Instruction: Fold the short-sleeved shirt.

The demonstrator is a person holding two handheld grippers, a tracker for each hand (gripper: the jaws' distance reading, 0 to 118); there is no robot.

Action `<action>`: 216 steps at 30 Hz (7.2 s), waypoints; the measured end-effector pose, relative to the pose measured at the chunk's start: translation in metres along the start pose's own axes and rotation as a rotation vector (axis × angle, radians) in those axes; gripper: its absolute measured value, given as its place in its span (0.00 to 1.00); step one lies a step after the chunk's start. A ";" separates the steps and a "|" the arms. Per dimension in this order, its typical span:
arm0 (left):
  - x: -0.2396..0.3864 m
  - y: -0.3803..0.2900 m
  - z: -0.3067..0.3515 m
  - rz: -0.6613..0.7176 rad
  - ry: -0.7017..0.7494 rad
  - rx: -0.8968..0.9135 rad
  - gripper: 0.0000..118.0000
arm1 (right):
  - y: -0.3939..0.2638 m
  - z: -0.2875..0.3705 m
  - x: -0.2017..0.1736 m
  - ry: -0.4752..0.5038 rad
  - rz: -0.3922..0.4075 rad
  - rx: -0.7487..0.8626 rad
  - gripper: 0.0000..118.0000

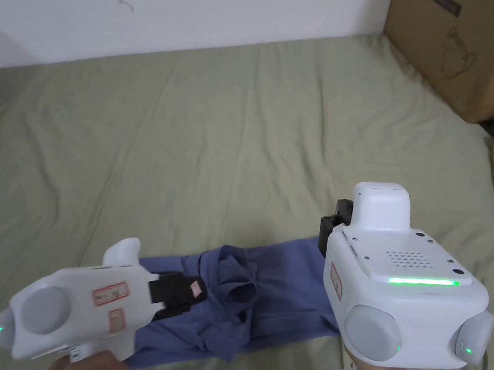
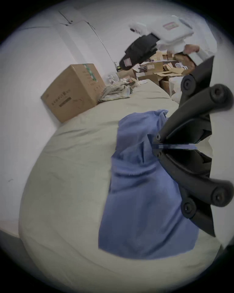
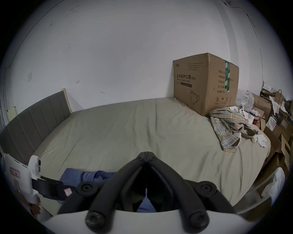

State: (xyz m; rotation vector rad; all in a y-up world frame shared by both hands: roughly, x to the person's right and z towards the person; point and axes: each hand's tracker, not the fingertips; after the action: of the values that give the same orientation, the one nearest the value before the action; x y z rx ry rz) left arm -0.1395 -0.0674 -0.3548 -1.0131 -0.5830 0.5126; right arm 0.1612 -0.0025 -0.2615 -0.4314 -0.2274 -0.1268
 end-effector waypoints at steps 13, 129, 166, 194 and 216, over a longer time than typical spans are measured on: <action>-0.158 -0.013 0.081 0.350 -0.278 0.137 0.75 | 0.012 -0.004 -0.059 0.037 0.120 0.034 0.00; -0.050 0.003 0.082 0.113 -0.055 0.170 0.01 | 0.056 -0.039 -0.077 0.326 0.110 -0.307 0.00; -0.119 0.030 -0.081 0.302 -0.432 -0.146 1.00 | -0.049 -0.145 -0.109 0.305 0.091 -0.810 0.00; -0.213 0.141 0.094 -0.102 0.557 -0.281 0.23 | 0.055 -0.028 -0.124 0.091 0.105 0.087 0.00; -0.255 0.139 0.192 -0.116 0.849 -0.089 0.97 | 0.038 -0.054 -0.123 0.081 0.109 -0.005 0.00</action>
State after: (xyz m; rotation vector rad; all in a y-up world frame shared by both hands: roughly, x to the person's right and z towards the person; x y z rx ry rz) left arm -0.4719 -0.0490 -0.4550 -1.1598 0.0977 -0.0722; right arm 0.0595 0.0176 -0.3546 -0.4415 -0.1240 -0.0377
